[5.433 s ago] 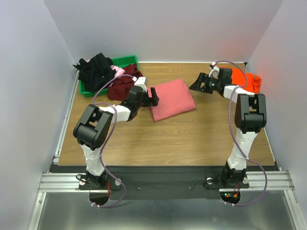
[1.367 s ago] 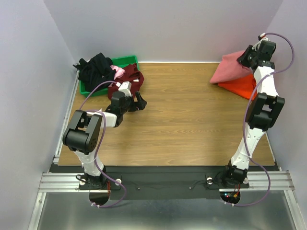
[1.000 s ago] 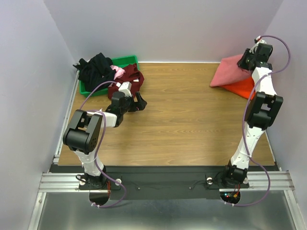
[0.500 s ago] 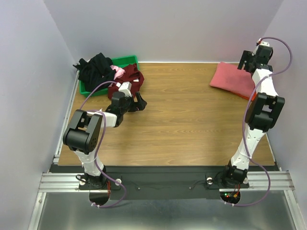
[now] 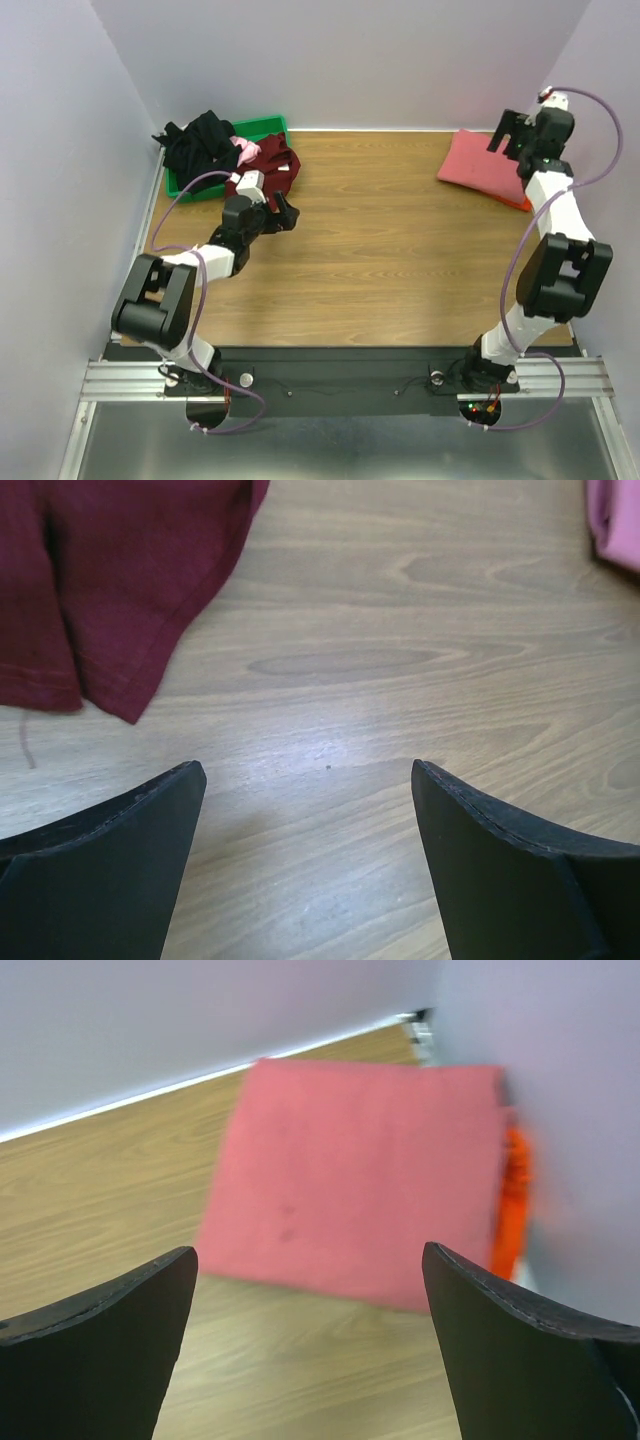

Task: Fold and stack the t-shirts
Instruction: Neatly place the folded tshirt to the corner

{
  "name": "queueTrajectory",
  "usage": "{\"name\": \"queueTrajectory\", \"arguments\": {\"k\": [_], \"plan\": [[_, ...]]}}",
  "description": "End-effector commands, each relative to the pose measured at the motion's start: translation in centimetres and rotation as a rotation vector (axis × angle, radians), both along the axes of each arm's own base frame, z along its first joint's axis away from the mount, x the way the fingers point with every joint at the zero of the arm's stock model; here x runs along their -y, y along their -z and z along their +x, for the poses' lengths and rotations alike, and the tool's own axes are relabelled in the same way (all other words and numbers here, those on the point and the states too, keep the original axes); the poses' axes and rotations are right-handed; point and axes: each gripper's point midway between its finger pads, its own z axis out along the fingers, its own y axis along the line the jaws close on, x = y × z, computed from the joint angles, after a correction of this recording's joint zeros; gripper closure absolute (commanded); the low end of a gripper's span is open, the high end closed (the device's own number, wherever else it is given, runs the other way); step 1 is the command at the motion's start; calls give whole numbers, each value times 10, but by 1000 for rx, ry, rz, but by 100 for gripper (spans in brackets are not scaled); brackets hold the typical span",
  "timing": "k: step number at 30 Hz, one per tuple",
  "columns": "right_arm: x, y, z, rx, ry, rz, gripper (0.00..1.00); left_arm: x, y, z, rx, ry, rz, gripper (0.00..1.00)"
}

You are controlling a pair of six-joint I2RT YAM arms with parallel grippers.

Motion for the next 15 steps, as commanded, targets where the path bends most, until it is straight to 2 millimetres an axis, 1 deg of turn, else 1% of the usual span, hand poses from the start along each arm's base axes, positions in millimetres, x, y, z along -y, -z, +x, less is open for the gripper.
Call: {"name": "queueTrajectory", "arguments": {"k": [1,2,3,4,5,6,7,8,9,10,11,12,14,15], "plan": [[-86,-46,-2,189,-159,63,0,-16,-43,-3,130,-72,1,4],[-97,-30,-7,165,-154,62,0,-18,-48,-5,140,-84,-1,4],[-124,-23,-12,155,-192,85,0,-22,-57,-11,155,-95,-3,4],[-136,-26,-19,165,-207,98,0,-27,-61,-13,163,-122,1,4],[-147,-4,-28,131,-212,134,0,-31,-63,-17,163,-137,5,4],[-167,2,-35,123,-244,151,0,-37,-75,-24,193,-165,-2,4],[-178,-5,-43,153,-263,160,0,-40,-81,-29,208,-172,-6,4],[-188,3,-51,145,-280,175,0,-46,-87,-32,224,-203,-4,4],[-197,27,-62,101,-283,198,0,-51,-104,-40,261,-218,-18,4],[-214,27,-73,112,-316,207,0,-56,-106,-44,266,-241,-17,4],[-222,35,-79,101,-326,221,0,-58,-106,-49,259,-249,-14,4],[-236,56,-94,56,-353,228,0,-62,-123,-56,298,-260,-30,4],[-249,68,-106,46,-381,241,0,-68,-128,-63,307,-288,-32,4],[-259,84,-120,15,-404,248,0,-74,-132,-68,316,-308,-32,4]]}}
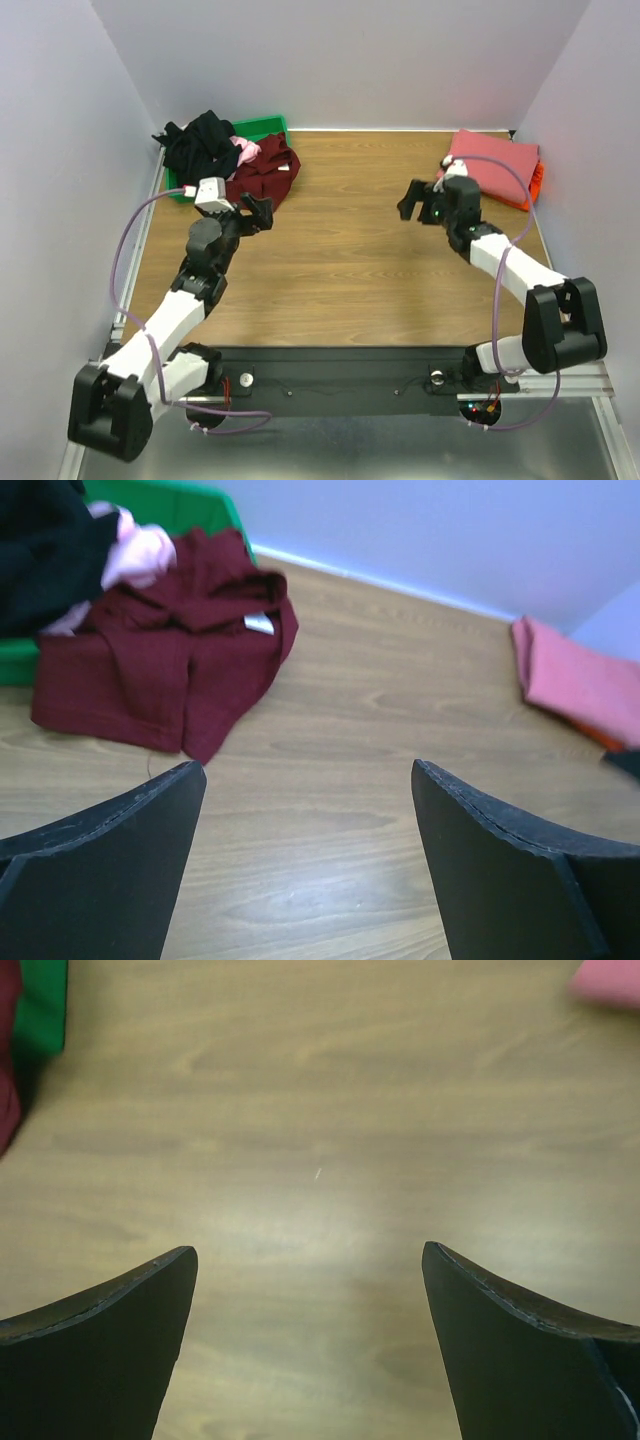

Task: Fold and stack the t-shirts
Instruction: Neatly place the folded tshirt to the corner

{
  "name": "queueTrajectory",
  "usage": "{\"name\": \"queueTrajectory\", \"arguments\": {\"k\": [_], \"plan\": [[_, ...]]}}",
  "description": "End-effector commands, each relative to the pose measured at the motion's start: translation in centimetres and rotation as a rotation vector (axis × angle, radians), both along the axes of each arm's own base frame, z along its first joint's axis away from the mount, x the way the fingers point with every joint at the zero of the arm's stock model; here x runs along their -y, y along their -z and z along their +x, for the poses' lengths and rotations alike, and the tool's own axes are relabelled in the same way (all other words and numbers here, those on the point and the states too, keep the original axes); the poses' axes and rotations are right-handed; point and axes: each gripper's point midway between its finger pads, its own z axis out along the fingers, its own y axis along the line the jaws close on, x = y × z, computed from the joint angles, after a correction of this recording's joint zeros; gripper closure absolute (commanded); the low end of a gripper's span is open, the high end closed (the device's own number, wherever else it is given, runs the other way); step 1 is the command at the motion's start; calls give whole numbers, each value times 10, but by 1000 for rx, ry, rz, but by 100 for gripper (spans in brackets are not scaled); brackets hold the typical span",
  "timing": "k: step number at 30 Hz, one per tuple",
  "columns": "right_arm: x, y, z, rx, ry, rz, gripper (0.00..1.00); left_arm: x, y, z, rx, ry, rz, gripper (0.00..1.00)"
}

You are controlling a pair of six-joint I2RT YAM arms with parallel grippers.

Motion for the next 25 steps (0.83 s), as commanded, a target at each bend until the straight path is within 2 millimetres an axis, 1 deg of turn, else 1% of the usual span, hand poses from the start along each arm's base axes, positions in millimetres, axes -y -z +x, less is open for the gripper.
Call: {"name": "queueTrajectory", "arguments": {"k": [1,2,3,4,7,9,10,11,16,20,25], "plan": [[-26,-7,-15,91,-27,66,0,-20,-12,-16,27,-95,-3,4],[-29,-5,-22,96,-36,70,0,-22,-10,-19,18,-103,-1,4],[-32,0,-27,92,-47,73,0,-24,-15,-22,30,-107,-9,4],[-31,12,-36,77,-50,70,0,-26,-14,-23,31,-116,-5,4],[-31,20,-49,81,-60,83,0,-28,-17,-29,37,-129,-12,4],[-30,20,-54,86,-67,81,0,-29,-19,-32,43,-132,-16,4],[-30,17,-55,95,-71,81,0,-30,-19,-32,43,-138,-16,4],[-28,21,-58,87,-69,72,0,-31,-17,-33,39,-141,-14,4],[-24,14,-63,111,-68,55,0,-33,-22,-32,41,-157,-12,4],[-23,0,-68,151,-72,60,0,-35,-25,-34,45,-164,-14,4],[-22,-7,-71,168,-73,67,0,-37,-29,-36,52,-170,-17,4]]}}
